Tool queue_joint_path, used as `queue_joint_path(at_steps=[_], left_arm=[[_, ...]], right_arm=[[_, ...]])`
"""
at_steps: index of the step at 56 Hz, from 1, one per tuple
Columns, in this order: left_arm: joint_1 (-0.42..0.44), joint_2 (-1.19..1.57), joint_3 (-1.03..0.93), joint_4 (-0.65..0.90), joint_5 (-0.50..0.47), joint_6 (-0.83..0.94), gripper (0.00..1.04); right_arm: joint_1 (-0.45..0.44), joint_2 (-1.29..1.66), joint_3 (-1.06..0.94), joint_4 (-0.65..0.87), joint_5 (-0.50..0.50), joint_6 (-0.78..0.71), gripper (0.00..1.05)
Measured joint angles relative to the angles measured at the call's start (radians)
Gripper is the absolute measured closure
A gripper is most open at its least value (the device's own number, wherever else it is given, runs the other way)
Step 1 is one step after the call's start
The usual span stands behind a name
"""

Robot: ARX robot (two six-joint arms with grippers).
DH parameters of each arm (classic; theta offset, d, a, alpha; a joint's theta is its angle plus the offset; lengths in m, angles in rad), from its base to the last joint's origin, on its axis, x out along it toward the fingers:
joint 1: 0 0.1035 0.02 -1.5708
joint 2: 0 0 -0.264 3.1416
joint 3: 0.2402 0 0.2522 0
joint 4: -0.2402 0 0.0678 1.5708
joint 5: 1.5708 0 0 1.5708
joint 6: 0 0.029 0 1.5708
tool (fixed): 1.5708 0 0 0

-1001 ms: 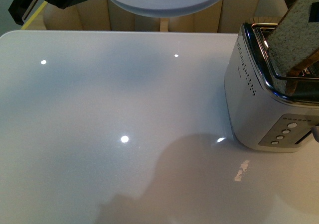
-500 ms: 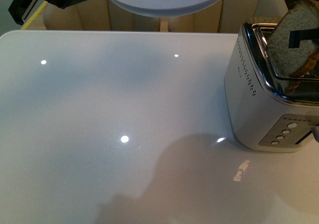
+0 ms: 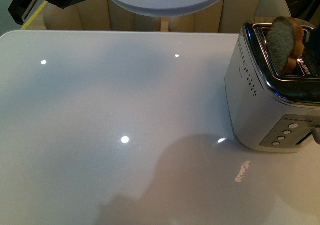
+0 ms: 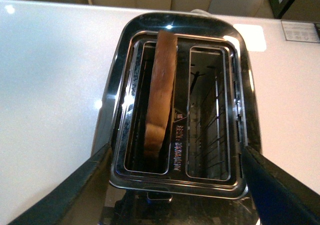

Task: Left arm holds plate, right arm toasts bread

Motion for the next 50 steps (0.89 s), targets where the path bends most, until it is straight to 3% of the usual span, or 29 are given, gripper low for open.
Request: queue_joint_path(at_steps=[6,21,25,30,50], left_arm=[[0.000,0.000,0.000,0.000,0.000,0.000,1.02],[0.000,0.000,0.000,0.000,0.000,0.000,1.02],[-0.002,0.000,0.000,0.000,0.003,0.000,1.02],[0.000,0.000,0.000,0.000,0.001,0.000,1.02],[0.000,-0.002,0.000,0.000,0.002,-0.002,1.02]], right_arm=[[-0.036,-0.100,-0.020,-0.048,-0.028,-0.012,0.08],[-0.111,-0.304,-0.039,-0.126,-0.072,-0.060,0.09],[-0.149,-0.297,-0.161,0.197,-0.163,-0.039,0.24],[-0.161,-0.317,-0.257,0.387,-0.165,-0.027,0.37],[-0.164,-0.495,-0.419,0.414,-0.168,-0.021,0.94]])
